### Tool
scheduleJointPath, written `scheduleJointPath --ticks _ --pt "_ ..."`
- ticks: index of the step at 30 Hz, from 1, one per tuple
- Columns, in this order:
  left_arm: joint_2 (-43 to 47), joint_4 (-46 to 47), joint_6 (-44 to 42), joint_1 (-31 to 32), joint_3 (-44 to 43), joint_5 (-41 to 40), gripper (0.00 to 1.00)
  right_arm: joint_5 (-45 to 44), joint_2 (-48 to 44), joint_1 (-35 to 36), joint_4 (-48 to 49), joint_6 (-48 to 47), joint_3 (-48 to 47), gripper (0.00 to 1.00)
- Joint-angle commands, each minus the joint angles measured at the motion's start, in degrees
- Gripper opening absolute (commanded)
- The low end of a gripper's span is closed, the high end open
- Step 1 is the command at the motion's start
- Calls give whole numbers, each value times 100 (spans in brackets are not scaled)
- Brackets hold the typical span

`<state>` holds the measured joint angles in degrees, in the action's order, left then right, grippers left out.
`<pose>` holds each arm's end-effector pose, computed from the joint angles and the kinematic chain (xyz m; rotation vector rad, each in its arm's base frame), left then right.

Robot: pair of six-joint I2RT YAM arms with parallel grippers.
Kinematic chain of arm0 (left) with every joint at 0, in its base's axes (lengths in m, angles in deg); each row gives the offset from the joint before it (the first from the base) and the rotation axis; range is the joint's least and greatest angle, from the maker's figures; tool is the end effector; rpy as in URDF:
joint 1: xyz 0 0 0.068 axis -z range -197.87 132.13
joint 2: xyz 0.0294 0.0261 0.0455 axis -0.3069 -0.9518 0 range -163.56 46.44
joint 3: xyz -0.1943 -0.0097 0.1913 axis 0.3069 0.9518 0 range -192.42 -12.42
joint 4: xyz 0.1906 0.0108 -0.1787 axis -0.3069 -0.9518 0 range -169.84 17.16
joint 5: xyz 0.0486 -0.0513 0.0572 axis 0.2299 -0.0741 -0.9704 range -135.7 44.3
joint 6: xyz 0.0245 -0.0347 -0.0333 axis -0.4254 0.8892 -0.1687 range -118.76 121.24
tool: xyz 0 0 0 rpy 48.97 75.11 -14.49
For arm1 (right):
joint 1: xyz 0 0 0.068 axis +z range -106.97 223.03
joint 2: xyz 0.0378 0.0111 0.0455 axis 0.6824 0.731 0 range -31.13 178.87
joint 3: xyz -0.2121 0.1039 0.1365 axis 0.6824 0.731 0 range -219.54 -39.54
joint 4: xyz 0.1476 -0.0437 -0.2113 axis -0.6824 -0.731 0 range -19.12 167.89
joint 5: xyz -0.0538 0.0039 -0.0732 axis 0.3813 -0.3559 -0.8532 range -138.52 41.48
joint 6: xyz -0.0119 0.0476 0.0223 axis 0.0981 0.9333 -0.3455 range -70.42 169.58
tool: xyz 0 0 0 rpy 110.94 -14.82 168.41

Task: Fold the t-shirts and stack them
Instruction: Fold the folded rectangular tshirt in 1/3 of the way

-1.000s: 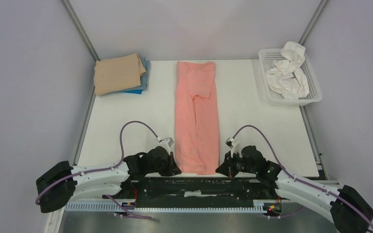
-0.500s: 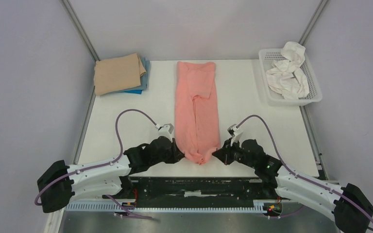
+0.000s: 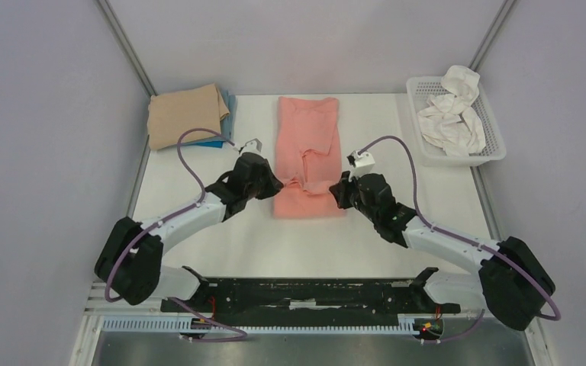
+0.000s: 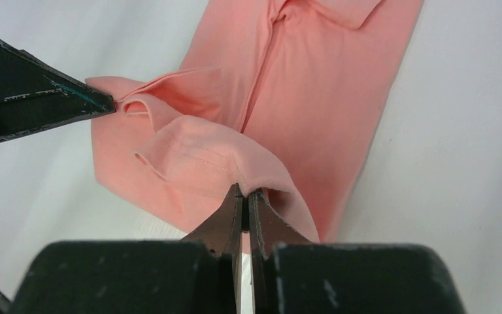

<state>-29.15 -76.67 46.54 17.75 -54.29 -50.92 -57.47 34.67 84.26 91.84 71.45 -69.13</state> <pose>0.2280 -0.1595 0.2164 -0.2463 2.2950 -0.6575 0.1886 0.1580 0.2167 -0.2321 1.9847 0.5677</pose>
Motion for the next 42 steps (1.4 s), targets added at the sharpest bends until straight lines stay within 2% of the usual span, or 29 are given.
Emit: scheduleJointPath --ticks 1,10,16,23,26,28,30,31,33,36,42 --pt "-655 255 -746 -336 -894 384 2 94 598 -349 562 -302 -674 0" --pt "-1923 52 -1311 -716 -2053 612 2 611 1749 -966 1069 -280 -1296 0" --pt "-2532 -199 -1470 -829 -2621 199 2 621 2429 -1209 1224 -216 -1692 0" --pt "-3057 -391 -1440 -950 -2969 215 2 662 3112 -1355 1238 -103 -2078 8" --pt "-3228 -561 -1368 -984 -3108 46 2 702 3323 -1428 1191 -54 -2284 16" --pt "-3339 -733 -1337 -1012 -3265 31 20 638 3389 -1475 1064 -22 -2404 29" --pt "-3390 -873 -1352 -1043 -3431 67 51 603 3400 -1512 961 -17 -2501 61" --pt "-3387 -905 -1349 -1048 -3493 73 63 607 3373 -1529 922 -33 -2529 69" --pt "-3318 -930 -1362 -1048 -3547 145 76 761 3292 -1531 855 -94 -2533 76" --pt "-3113 -975 -1395 -1048 -3496 283 79 1160 3077 -1531 878 -124 -2318 96" --pt "-2266 -973 -1191 -1022 -2418 767 81 1427 2192 -1531 1000 -113 -1204 98"
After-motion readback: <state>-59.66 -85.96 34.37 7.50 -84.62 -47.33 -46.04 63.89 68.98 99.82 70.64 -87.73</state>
